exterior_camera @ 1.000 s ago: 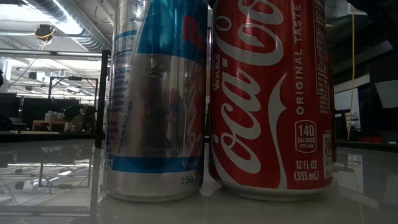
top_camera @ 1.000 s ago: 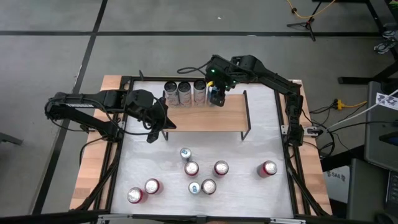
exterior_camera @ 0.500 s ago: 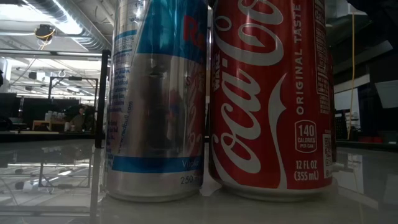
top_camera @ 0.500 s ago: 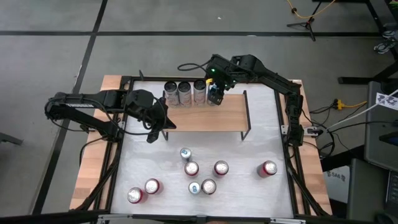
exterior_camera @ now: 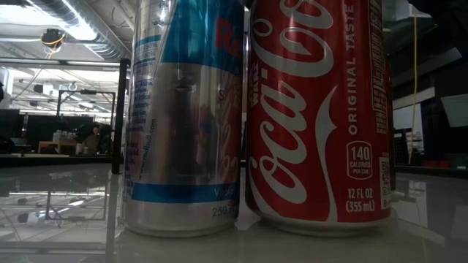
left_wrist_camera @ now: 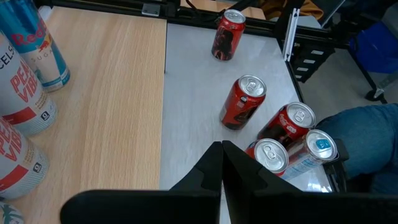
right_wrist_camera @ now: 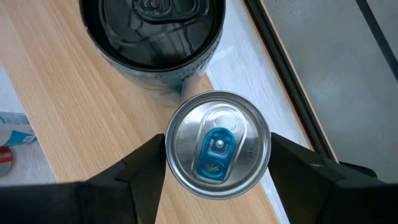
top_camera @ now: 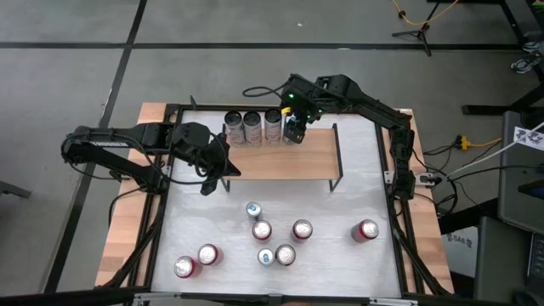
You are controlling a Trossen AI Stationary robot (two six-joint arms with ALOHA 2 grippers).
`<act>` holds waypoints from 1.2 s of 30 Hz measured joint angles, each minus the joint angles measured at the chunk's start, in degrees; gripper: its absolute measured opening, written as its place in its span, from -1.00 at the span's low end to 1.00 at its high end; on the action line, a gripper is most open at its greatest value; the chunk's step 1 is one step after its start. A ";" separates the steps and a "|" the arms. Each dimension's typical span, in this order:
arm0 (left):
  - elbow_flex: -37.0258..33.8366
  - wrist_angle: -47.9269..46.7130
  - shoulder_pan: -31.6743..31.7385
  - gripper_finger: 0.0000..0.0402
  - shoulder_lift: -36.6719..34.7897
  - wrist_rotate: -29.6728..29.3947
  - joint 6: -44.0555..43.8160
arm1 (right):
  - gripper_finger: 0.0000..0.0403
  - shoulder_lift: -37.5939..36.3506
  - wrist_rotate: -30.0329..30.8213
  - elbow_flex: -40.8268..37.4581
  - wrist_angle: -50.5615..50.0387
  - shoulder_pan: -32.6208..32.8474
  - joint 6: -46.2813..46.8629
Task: Place canned beverage on shelf
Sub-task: Put the right blue soda can on the shelf, then put the top blue soda can on the shelf
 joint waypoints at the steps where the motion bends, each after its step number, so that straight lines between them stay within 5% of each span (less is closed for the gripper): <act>1: 0.00 -0.01 0.01 -1.00 -0.02 -0.01 -0.01 | 0.23 0.00 0.00 0.00 0.01 0.00 0.00; 23: 0.00 -0.02 0.02 -1.00 -0.02 -0.02 -0.02 | 0.25 0.00 -0.02 0.00 0.01 0.00 -0.07; 36: 0.00 -0.01 0.02 -1.00 -0.02 -0.01 -0.01 | 0.64 0.00 -0.11 0.02 0.28 0.02 -0.04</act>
